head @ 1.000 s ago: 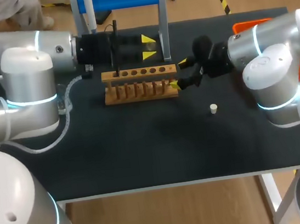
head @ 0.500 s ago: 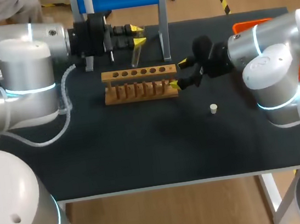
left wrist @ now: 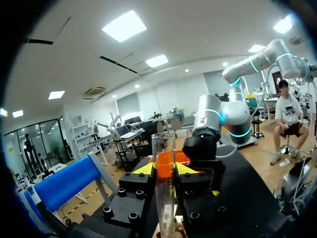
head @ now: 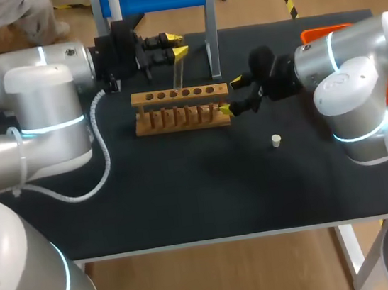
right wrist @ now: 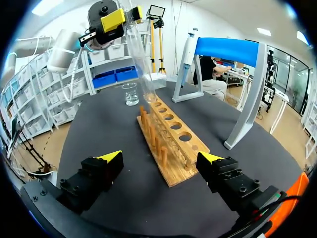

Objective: Invert the test tube, pick up the pipette, mount the tip to pipette, aspirate from beaker and dispense into the tube, eject the tip, return the pipette, and cap with the stopper.

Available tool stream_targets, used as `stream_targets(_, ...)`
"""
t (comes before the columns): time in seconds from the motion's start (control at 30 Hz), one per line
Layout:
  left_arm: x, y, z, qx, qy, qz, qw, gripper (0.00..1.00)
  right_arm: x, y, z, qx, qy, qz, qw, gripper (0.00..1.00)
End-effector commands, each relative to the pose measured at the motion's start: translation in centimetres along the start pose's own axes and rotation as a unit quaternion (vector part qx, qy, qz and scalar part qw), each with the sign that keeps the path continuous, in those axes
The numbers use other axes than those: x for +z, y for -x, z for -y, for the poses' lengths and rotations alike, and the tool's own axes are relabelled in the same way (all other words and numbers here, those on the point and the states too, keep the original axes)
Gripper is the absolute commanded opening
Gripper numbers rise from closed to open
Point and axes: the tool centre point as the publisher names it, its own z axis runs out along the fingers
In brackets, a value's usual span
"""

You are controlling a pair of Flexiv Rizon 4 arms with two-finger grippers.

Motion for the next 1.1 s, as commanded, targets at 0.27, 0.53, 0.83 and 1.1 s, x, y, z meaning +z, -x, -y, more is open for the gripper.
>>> stream_targets(0.27, 0.2, 0.1, -0.1, 0.0, -0.001, -0.001, 1.0, 0.0, 0.0, 0.0, 0.0, 0.0, 0.001, 0.0, 1.0, 1.0)
stream_targets(0.53, 1.5, 1.6, -1.1, -0.038, -0.039, -0.02, 0.998, 0.0, 0.0, 0.0, 0.0, 0.0, 0.001, 0.0, 1.0, 1.0)
stream_targets(0.83, 1.4, 2.7, -1.7, -0.065, -0.04, -0.04, 0.996, 0.0, 0.0, 0.0, 0.0, 0.0, 0.001, 0.0, 1.0, 1.0)
stream_targets(1.1, 1.6, 3.1, -2.3, -0.066, -0.044, -0.044, 0.996, 0.0, 0.0, 0.0, 0.0, 0.0, 0.001, 0.0, 1.0, 1.0)
